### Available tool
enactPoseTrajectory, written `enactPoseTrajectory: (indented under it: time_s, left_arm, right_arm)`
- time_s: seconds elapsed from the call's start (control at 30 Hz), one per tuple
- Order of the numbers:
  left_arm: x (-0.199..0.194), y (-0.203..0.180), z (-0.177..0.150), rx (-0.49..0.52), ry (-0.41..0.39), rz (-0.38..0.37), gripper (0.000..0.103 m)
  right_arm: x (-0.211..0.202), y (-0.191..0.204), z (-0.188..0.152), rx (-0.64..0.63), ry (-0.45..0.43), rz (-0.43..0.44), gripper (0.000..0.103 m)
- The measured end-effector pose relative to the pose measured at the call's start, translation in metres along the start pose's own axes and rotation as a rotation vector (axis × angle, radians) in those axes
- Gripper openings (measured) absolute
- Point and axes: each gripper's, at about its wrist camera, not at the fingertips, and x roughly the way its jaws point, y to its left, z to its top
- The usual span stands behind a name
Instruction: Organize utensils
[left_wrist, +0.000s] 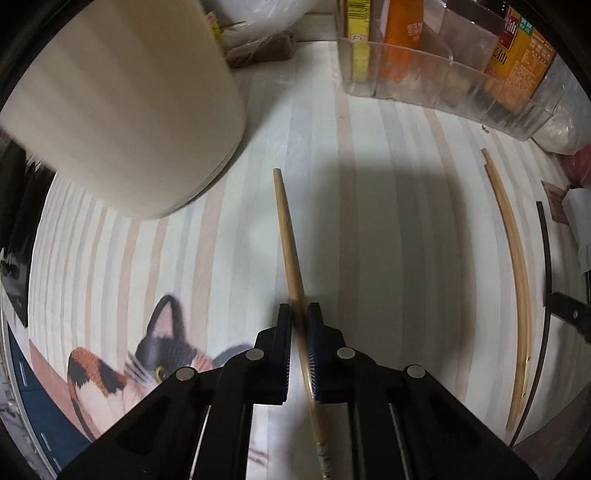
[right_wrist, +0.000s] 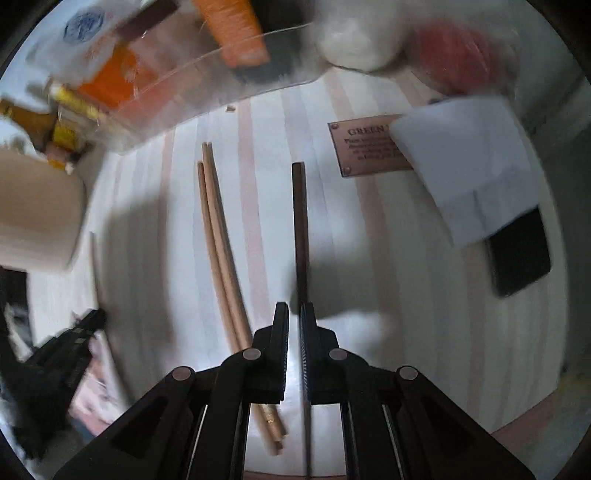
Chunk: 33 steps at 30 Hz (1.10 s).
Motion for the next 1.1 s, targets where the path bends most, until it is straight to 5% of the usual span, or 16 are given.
enactPoseTrajectory:
  time_s: [0.27, 0.47, 0.73, 1.1]
  left_arm:
    - [-0.001, 0.023, -0.040, -0.026, 0.068, -0.021, 0.006]
    - [0.001, 0.031, -0.032, -0.040, 0.074, -0.042, 0.006]
    - [0.008, 0.041, -0.019, -0.051, 0.073, -0.048, 0.006]
    - [0.012, 0.033, -0.011, -0.046, 0.081, -0.051, 0.006]
  right_arm:
    - [0.017, -0.007, -0.011, -0.081, 0.111, -0.029, 0.004]
    - [0.021, -0.017, -0.001, -0.049, 0.147, 0.019, 0.005]
    - [0.037, 0.008, 0.008, -0.120, 0.136, -0.076, 0.007]
    - [0.040, 0.021, 0.008, -0.212, 0.188, -0.080, 0.006]
